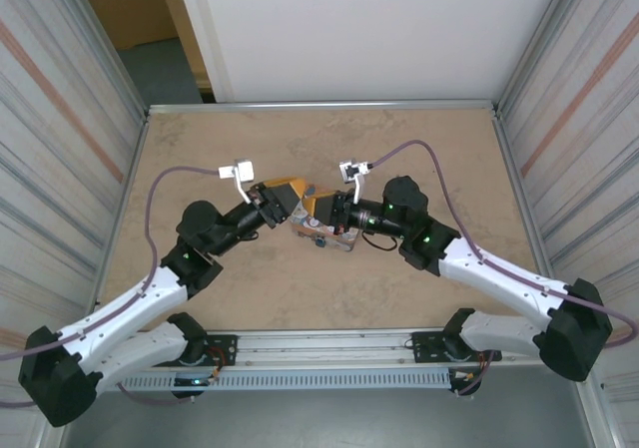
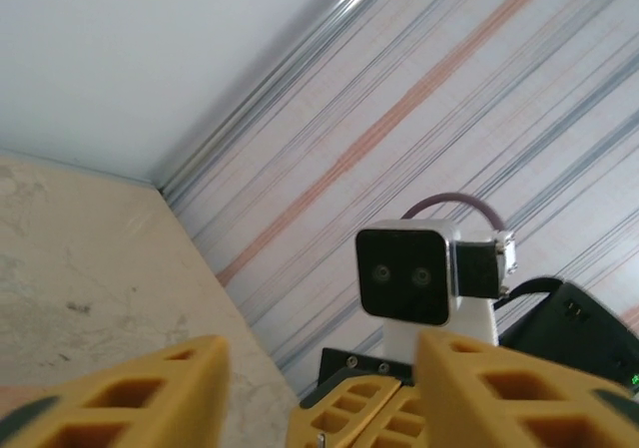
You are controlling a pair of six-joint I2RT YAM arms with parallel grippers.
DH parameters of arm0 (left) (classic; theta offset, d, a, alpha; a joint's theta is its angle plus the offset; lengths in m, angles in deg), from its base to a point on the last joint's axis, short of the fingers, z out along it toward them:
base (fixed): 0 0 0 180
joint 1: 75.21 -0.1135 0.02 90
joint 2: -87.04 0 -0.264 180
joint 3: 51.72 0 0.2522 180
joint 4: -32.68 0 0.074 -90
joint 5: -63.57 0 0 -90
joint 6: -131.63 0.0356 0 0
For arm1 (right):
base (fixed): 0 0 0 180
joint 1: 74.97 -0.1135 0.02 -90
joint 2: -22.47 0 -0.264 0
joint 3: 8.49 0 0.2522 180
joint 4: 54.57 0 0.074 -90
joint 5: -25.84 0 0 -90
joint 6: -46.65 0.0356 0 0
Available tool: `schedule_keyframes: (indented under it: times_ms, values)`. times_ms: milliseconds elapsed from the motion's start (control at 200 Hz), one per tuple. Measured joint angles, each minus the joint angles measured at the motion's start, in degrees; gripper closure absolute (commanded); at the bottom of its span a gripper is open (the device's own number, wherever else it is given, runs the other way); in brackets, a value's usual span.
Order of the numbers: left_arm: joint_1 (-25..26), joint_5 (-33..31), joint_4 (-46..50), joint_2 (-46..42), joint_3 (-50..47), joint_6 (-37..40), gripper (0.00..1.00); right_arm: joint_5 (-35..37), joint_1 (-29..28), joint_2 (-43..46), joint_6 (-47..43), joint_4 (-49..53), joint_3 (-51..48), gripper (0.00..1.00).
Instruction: Unlock a padlock with a key
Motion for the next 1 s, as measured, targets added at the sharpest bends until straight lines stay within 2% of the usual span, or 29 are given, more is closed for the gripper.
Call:
schedule_keyframes:
  times_ms: [220, 376, 536, 792, 892, 1002]
  values:
    - [-1.9, 1.7, 6.8, -8.6, 0.1, 2.8, 0.17, -0.3, 0.3, 5.0, -11.8, 12.9, 3.7, 1.00]
    - [-2.0, 6.5, 9.1, -11.0, 0.1, 4.2, 0.17, -2.6, 1.0, 6.8, -16.4, 15.3, 3.7, 1.00]
    - [-1.8, 13.4, 9.1, -8.4, 1.1, 4.9, 0.20, -5.2, 0.5, 6.9, -19.0, 16.3, 3.7, 1.00]
    - [1.1, 17.4, 8.9, -3.2, 2.4, 6.3, 0.36, -6.1, -0.8, 6.9, -19.5, 16.3, 3.7, 1.00]
    - [1.7, 18.0, 8.8, -2.0, 2.4, 6.6, 0.47, -6.1, -0.8, 6.9, -19.4, 15.9, 3.7, 1.00]
    - [2.1, 18.0, 8.6, -1.5, 2.4, 7.1, 0.64, -6.0, -0.8, 6.9, -19.3, 15.3, 3.7, 1.00]
